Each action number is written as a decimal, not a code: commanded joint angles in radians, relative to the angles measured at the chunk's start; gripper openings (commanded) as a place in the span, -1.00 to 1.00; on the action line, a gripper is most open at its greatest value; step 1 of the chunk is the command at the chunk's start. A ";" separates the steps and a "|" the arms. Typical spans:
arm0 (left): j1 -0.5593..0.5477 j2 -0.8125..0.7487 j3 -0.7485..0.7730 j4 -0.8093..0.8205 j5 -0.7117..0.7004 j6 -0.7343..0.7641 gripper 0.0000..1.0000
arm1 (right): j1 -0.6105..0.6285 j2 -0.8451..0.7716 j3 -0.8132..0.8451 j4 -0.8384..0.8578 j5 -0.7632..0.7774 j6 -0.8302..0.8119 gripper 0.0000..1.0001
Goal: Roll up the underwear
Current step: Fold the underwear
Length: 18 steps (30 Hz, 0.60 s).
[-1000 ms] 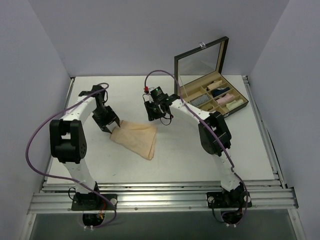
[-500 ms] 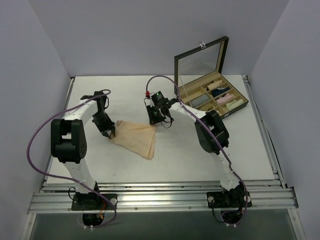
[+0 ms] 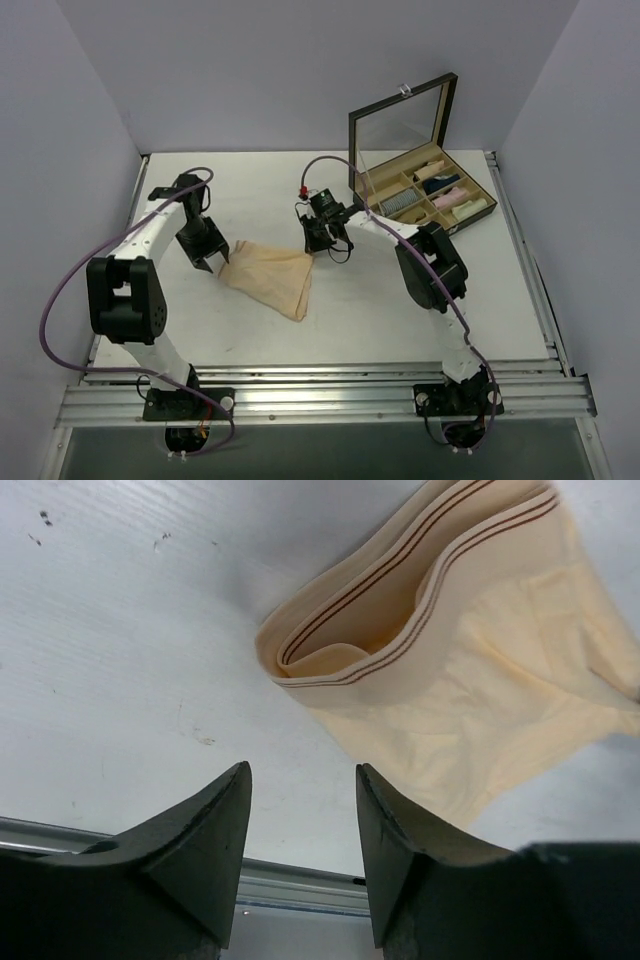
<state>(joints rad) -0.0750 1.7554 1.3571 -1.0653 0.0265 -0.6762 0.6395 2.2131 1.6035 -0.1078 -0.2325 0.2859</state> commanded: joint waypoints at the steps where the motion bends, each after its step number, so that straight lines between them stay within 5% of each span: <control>1: 0.015 -0.039 0.072 0.008 -0.017 0.030 0.10 | -0.024 -0.071 -0.111 -0.060 0.037 0.041 -1.00; 12: -0.037 0.042 0.126 0.137 0.223 0.132 0.14 | -0.055 -0.407 -0.575 -0.036 0.202 0.251 -1.00; 18: -0.086 0.107 0.191 0.176 0.340 0.190 0.20 | 0.104 -0.648 -0.865 -0.006 0.286 0.516 -1.00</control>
<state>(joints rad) -0.1379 1.8492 1.4761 -0.9504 0.2672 -0.5480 0.6601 1.6405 0.8364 -0.0387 -0.0326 0.6228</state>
